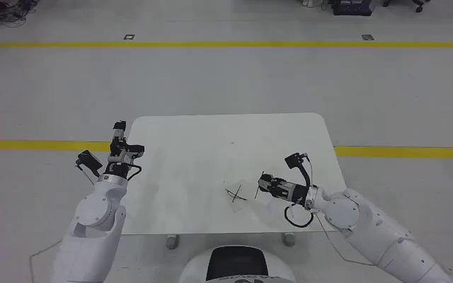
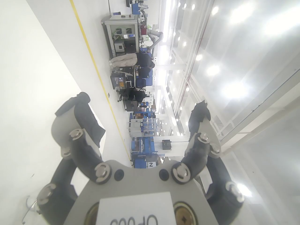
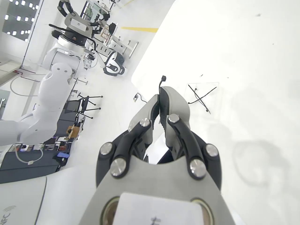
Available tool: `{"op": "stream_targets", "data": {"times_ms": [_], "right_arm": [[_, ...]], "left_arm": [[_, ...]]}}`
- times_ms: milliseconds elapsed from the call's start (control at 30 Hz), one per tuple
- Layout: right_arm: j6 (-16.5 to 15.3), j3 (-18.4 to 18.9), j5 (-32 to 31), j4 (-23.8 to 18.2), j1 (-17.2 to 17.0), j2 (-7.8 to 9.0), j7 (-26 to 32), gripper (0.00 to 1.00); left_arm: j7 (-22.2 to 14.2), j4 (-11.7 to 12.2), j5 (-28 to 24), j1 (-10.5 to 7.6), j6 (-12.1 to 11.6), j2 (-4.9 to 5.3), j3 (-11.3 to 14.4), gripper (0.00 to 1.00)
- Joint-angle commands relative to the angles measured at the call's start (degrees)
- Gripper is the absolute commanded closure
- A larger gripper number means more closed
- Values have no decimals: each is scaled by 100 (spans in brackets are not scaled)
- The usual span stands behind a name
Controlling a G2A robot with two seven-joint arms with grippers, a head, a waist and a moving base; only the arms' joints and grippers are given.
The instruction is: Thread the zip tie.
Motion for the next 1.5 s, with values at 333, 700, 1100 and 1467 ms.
{"op": "stream_targets", "data": {"times_ms": [333, 700, 1100, 1467], "right_arm": [[0, 0, 0, 0, 0, 0, 0, 100], [0, 47, 1359, 149, 254, -155, 811, 100], [0, 725, 2785, 1239, 740, -775, 2799, 100], [0, 1055, 2988, 1550, 784, -1043, 3352, 100]], "left_arm": [[0, 0, 0, 0, 0, 0, 0, 0], [0, 0, 0, 0, 0, 0, 0, 0], [0, 0, 0, 0, 0, 0, 0, 0], [0, 0, 0, 0, 0, 0, 0, 0]]}}
